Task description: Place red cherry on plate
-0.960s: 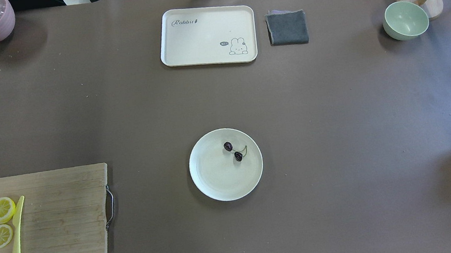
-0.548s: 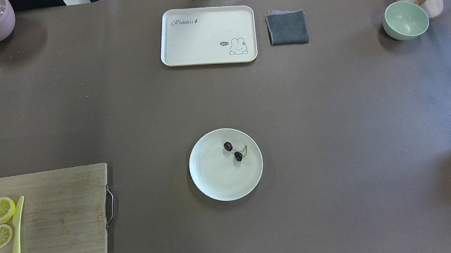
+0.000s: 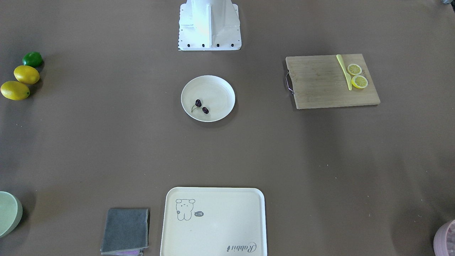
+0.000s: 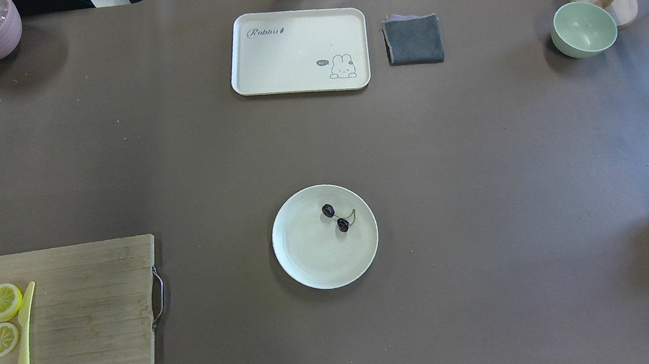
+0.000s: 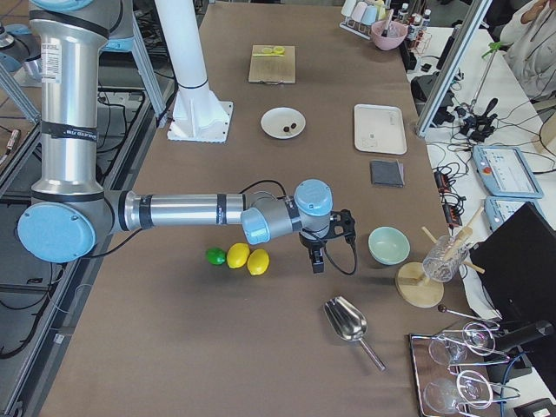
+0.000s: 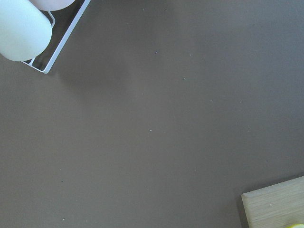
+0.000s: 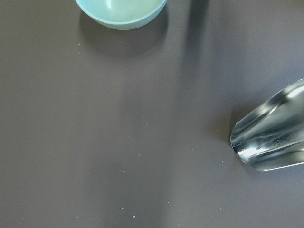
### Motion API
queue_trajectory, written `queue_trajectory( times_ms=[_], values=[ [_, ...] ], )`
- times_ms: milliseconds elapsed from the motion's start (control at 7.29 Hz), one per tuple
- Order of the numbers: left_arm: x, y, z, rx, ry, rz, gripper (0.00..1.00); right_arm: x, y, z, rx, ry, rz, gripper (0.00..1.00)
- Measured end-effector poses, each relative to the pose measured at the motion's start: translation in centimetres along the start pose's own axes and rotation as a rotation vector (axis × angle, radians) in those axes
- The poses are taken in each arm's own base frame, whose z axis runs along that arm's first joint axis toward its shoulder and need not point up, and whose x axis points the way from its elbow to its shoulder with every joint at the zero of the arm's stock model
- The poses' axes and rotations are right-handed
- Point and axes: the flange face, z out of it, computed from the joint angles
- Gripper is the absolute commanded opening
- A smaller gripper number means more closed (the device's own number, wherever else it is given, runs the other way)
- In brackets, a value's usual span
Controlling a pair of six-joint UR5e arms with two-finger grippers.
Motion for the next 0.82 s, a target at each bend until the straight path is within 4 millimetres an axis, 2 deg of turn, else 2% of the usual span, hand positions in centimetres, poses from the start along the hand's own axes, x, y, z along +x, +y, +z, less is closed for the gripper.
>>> queue_trajectory(
  times_ms=[823],
  values=[
    [0.09,-0.12,-0.34,0.002,-0.036,0.008,0.98,0.15,0.01,0.09,0.0,0.003,0.001,1.0]
  ],
)
